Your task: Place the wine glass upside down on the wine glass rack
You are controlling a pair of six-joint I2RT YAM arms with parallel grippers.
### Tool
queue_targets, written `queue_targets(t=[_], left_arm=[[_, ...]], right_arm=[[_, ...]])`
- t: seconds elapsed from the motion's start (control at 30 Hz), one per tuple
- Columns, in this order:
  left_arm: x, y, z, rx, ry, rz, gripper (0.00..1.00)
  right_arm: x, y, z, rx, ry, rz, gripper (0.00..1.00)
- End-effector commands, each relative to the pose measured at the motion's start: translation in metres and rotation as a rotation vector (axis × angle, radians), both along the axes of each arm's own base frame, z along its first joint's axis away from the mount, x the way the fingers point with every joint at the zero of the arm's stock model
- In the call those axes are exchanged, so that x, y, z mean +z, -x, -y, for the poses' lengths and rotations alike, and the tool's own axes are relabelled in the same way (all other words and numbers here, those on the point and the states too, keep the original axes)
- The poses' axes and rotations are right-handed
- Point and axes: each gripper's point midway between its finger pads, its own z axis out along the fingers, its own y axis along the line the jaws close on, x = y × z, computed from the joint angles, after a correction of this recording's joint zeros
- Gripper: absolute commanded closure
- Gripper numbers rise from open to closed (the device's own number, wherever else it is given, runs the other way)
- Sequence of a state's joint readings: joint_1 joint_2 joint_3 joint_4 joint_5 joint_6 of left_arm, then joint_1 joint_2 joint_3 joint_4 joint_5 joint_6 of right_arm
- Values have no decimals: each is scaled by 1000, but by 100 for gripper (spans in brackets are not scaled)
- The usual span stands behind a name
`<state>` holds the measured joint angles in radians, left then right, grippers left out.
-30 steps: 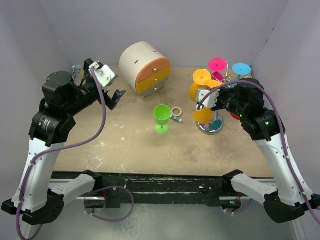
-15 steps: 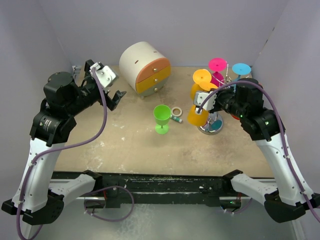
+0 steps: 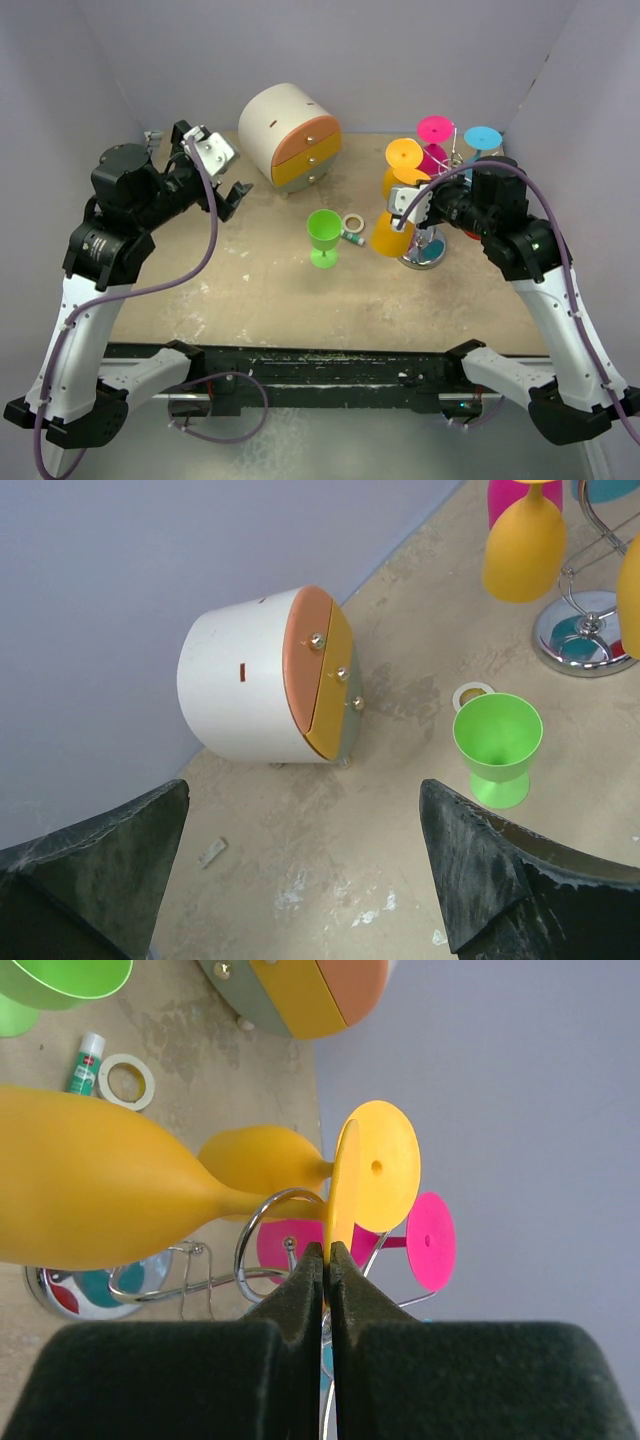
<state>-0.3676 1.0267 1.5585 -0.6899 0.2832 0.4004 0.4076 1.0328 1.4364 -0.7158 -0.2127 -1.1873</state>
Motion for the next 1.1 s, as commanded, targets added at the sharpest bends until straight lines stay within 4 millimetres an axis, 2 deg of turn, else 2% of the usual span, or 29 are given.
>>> queue_targets(t=[0.0, 0.37, 0.7, 1.07], left_arm=[[10, -3, 0, -2, 10, 52, 1], [1, -3, 0, -5, -2, 38, 1], [-2, -3, 2, -13, -6, 34, 1], [-5, -5, 4, -23, -11, 27, 1]], right_arm=[[29, 15, -4, 39, -62, 53, 99], [24, 21, 9, -10, -43, 67, 99], [11, 11, 32, -131, 19, 99, 98], [-3, 8, 37, -153, 47, 85, 96]])
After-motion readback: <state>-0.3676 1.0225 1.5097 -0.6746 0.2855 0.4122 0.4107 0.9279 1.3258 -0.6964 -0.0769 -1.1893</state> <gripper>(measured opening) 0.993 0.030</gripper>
